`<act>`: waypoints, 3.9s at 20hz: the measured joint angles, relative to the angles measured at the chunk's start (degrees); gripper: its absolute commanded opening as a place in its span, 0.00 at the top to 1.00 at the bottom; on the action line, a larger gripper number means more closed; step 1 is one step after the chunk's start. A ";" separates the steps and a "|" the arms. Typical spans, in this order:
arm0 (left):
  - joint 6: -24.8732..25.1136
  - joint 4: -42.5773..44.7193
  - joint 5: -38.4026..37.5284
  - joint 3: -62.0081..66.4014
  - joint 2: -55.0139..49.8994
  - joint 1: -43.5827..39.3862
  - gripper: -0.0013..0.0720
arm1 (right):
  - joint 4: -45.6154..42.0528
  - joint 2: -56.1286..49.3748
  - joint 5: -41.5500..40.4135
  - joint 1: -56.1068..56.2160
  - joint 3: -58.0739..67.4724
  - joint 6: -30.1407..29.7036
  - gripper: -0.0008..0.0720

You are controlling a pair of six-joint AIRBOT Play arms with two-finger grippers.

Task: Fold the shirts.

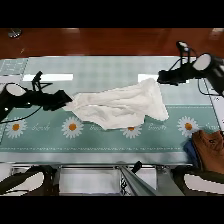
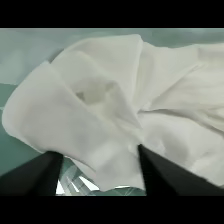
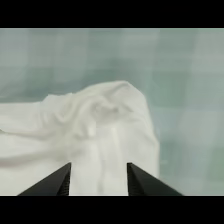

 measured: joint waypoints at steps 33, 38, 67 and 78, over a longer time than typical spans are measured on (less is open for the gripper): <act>8.07 -33.57 15.72 -13.22 -7.06 -32.98 0.22 | 1.36 13.00 16.39 -21.22 -13.64 -10.88 0.36; 8.76 -34.12 15.82 -6.27 -13.09 -34.67 0.95 | 0.57 13.00 15.98 -21.22 -13.64 -11.69 0.36; 16.20 -34.53 1.62 -2.62 -15.08 -26.10 0.95 | 20.24 2.62 10.05 -13.62 -26.67 -30.25 0.31; 18.08 -34.51 1.64 -2.60 -7.54 -19.23 0.96 | 19.17 7.54 11.30 -10.73 -18.49 -29.44 0.96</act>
